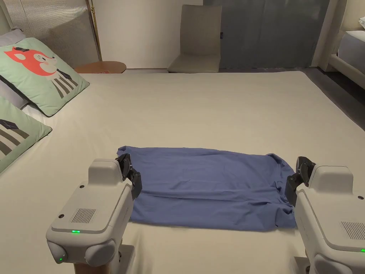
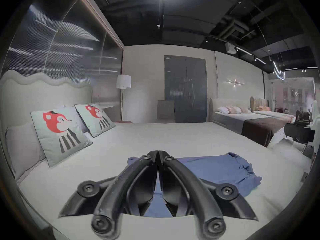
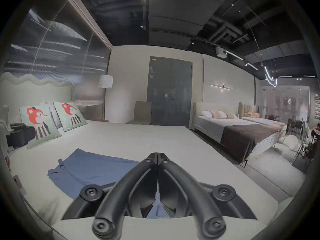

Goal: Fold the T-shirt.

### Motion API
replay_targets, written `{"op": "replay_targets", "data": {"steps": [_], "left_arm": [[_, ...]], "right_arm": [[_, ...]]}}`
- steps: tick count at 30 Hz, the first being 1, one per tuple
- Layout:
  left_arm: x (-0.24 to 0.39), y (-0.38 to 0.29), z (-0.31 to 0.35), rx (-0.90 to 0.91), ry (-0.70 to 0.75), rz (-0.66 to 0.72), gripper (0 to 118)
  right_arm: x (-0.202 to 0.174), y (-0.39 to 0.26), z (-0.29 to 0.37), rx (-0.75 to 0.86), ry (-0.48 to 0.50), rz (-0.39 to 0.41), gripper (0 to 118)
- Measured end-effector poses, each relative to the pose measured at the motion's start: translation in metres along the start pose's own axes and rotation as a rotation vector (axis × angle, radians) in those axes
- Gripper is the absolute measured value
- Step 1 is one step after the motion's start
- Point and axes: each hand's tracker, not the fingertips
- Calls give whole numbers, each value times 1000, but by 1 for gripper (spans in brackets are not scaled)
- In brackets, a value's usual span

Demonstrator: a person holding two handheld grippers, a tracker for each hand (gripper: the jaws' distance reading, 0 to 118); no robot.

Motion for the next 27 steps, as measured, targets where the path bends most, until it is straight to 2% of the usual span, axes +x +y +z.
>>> {"op": "replay_targets", "data": {"steps": [5,8,13,16,17,18,19,20,21,23,27], "left_arm": [[-14,-2,-16,-111,32,-14,0],[-32,-6,-37,-269,30,-4,0],[-75,-30,-78,-485,16,121,0],[-98,-49,-105,-572,2,143,1],[-102,-54,-109,-610,-4,130,10],[-108,-59,-115,-616,1,156,33],[-114,-64,-122,-640,13,184,70],[-119,-68,-129,-679,36,213,70],[-122,-72,-134,-712,48,252,78],[-124,-80,-141,-724,61,221,101],[-118,-96,-151,-797,110,128,97]], "right_arm": [[3,-2,-6,9,0,-10,1],[3,-1,-6,3,4,-14,1],[4,-7,-18,-20,9,-5,1],[3,-12,-24,-37,6,-8,1],[3,-14,-27,-46,4,-7,1],[3,-16,-30,-53,3,-11,1],[4,-18,-32,-59,1,-12,1],[4,-19,-33,-67,-3,-11,1],[4,-21,-36,-77,-5,-12,1],[5,-26,-42,-93,-9,-16,1],[4,-28,-44,-121,-20,-16,1]]}}
